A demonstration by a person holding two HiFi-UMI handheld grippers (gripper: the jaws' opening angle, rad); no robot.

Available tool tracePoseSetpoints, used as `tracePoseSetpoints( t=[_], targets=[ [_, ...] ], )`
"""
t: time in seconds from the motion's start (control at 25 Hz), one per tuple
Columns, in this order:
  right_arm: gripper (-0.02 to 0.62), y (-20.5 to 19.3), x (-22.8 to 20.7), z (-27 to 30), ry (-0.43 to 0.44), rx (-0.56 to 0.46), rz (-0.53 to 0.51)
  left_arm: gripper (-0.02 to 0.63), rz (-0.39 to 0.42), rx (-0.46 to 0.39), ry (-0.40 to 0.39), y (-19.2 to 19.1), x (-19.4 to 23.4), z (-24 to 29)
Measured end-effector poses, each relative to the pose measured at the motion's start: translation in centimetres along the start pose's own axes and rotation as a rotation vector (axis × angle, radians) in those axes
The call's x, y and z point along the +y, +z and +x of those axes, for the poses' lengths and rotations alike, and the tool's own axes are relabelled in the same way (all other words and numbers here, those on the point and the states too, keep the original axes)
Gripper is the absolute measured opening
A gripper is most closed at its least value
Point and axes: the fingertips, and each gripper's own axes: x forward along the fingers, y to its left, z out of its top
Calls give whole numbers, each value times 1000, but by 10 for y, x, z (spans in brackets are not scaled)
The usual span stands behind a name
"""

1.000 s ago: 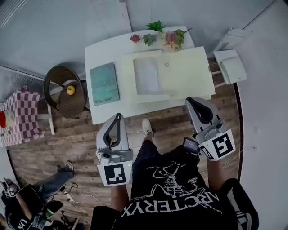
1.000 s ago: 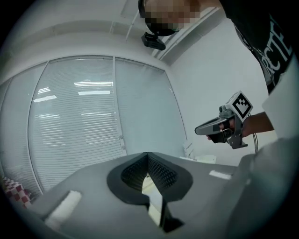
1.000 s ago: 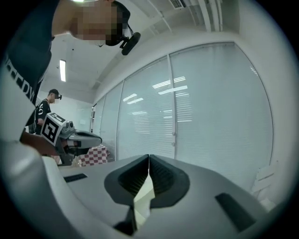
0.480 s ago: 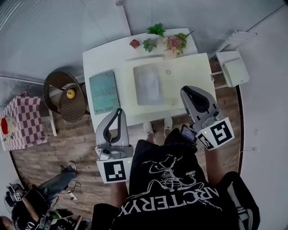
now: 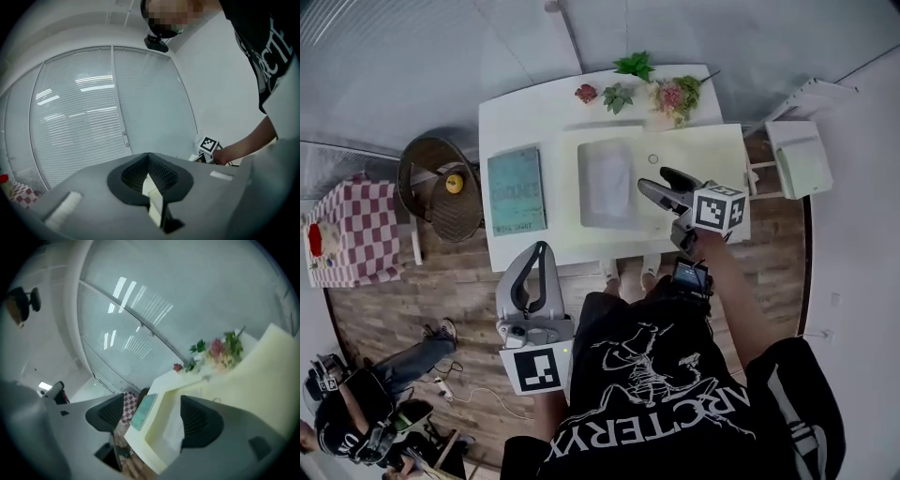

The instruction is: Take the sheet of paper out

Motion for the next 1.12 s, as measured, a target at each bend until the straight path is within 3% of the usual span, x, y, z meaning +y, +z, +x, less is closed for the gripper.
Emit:
tracePoseSetpoints(
  t=[0.12,0.2,0.36,0.52,0.88,1.0,1.08,1.12],
  targets=[
    [359,-44,-43,31,3,144,98,8,2,46,31,-9,2,-7],
    [381,-67,-61,49,25,199,237,8,3,66,59,-11,6,-14],
    [427,-90,-88,71,83,154,587,8,4,95,110,-17,12,-29],
    [448,-102,-99,81,156,112,804,8,8,126,140,-24,17,-39],
    [446,-121,-91,113,262,255,815,8,5,144,157,-26,16,-49],
    [442,-122,-84,121,248,283,824,8,2,148,165,-27,15,-52],
    [369,-125,-85,125,196,294,840,8,1,148,167,-27,14,-54],
    [275,-127,-88,125,160,297,840,8,0,149,170,-27,13,-55]
  ],
)
